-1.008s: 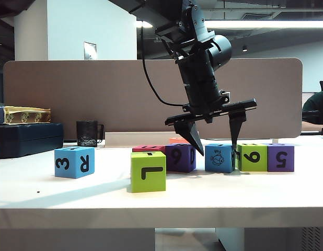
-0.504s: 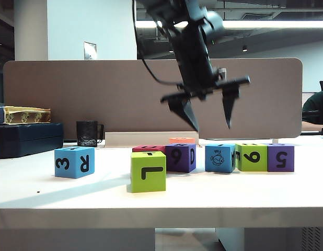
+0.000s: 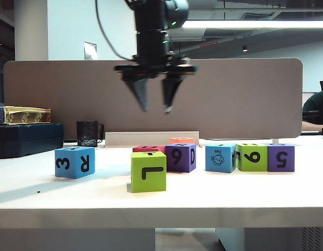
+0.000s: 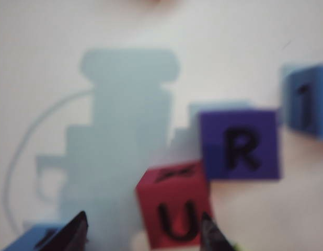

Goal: Select the appropriate blocks from the scattered letter blocks on the table and arrange them in a row to spell out "TURING".

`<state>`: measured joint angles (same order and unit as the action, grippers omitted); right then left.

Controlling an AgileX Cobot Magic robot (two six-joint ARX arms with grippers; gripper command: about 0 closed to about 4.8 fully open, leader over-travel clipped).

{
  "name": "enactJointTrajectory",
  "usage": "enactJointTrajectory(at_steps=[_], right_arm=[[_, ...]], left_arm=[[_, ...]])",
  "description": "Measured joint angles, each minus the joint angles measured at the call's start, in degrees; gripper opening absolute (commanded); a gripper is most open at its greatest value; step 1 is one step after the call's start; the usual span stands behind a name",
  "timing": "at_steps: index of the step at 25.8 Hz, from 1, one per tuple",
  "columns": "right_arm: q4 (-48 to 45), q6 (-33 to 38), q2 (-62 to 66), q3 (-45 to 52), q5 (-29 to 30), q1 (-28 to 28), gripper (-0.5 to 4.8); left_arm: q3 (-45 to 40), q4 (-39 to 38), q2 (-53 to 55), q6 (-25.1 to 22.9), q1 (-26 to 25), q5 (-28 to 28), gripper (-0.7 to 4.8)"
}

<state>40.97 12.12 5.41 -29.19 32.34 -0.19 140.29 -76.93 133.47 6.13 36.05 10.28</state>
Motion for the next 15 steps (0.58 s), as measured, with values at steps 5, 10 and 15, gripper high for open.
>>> enactJointTrajectory(at_steps=[5, 10, 15], right_arm=[[0.02, 0.00, 0.00, 0.00, 0.00, -0.02, -0.01], [0.02, 0.00, 0.00, 0.00, 0.00, -0.02, -0.01], [0.00, 0.00, 0.00, 0.00, 0.00, -0.02, -0.01]], left_arm=[[-0.15, -5.07, 0.02, -0.11, -2.64, -9.25, 3.64], [-0.26, -5.07, 0.02, -0.13, -2.47, -13.18, 4.13], [-0.44, -5.01, 0.90, -0.11, -2.43, -12.87, 4.14]])
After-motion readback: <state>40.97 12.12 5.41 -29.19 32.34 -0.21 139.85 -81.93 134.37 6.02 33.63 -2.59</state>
